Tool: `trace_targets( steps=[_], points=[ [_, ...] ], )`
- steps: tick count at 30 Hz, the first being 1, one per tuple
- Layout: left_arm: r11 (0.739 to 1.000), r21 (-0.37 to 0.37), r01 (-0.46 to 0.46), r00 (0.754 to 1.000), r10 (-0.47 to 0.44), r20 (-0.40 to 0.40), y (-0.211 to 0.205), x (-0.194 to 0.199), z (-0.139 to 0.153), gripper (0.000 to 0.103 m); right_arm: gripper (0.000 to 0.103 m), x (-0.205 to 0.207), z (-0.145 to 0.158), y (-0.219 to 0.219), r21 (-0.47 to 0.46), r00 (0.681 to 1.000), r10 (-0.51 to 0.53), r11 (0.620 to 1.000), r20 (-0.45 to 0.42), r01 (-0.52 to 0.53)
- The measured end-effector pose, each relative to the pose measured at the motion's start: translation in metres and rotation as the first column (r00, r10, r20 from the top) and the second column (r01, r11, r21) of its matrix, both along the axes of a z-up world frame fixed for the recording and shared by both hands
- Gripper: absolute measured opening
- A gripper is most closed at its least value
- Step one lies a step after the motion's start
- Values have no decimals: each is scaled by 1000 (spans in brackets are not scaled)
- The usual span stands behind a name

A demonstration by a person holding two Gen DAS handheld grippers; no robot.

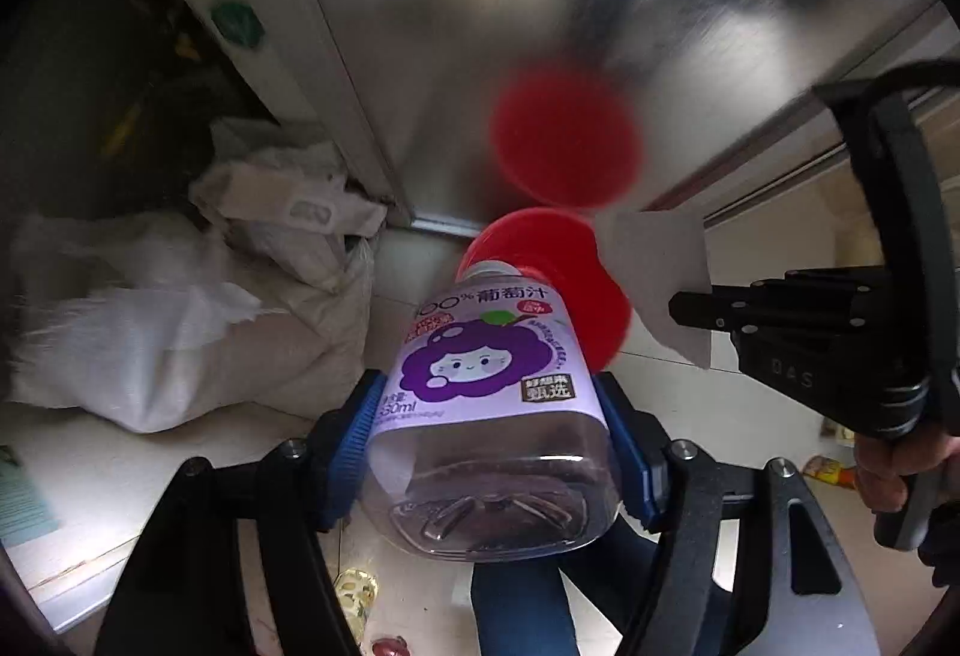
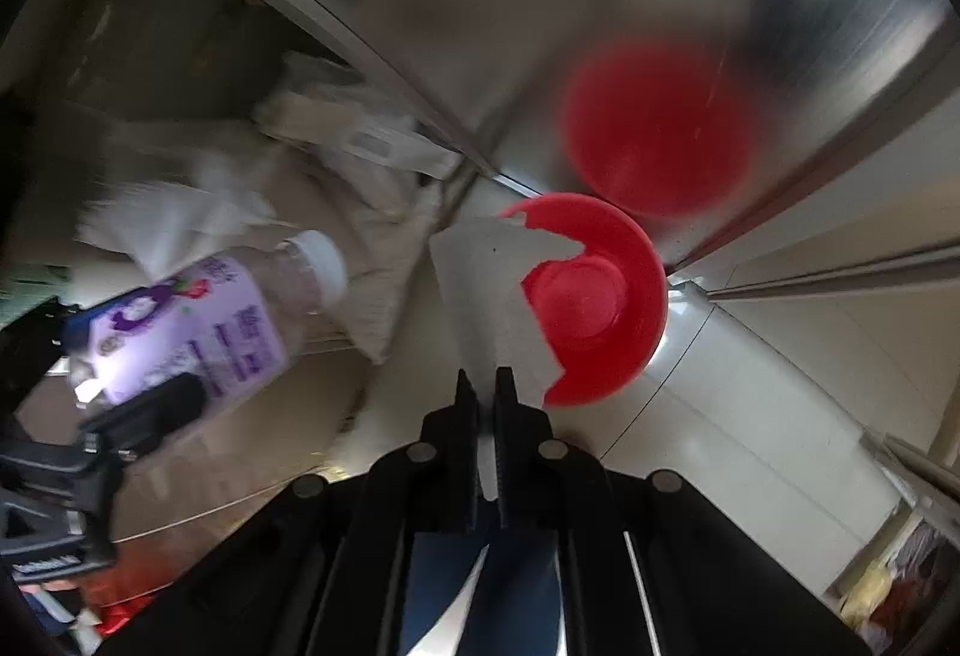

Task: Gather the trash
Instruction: 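Carry the wipe and bottle down toward the red bin with both tools, then open the right tool over the bin while the left tool drops the bottle in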

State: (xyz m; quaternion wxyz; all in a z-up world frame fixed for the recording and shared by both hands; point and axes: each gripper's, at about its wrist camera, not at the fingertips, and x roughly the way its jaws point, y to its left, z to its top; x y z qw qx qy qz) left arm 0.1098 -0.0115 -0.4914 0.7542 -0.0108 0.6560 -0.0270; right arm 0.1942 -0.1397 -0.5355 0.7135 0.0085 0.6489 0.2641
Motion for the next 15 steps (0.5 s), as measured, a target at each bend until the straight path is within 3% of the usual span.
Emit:
trace_targets(
  steps=[3,6,7,10,11,15],
  points=[
    [1000,-9,-3,1000,3,-13,6,4,-35,67,4,7,-39,9,-8,1000,7,1000,6,-7],
    [1000,-3,3,1000,-3,-22,6,5,-58,67,6,10,-60,18,-27,999,4,1000,36,-3],
    [1000,1,5,1000,-5,-25,6,4,-62,67,13,10,-63,17,-25,999,10,1000,43,-9],
    [1000,-1,2,999,-2,-36,9,3,-67,67,66,3,-70,8,-39,997,25,999,73,-22],
    [1000,-4,4,999,-5,-41,9,1,-66,67,72,-1,-69,3,-40,996,20,999,83,-17],
    [999,-2,35,999,-35,-31,9,0,-62,67,75,-7,-65,-12,-35,997,-38,999,68,41]
  ],
)
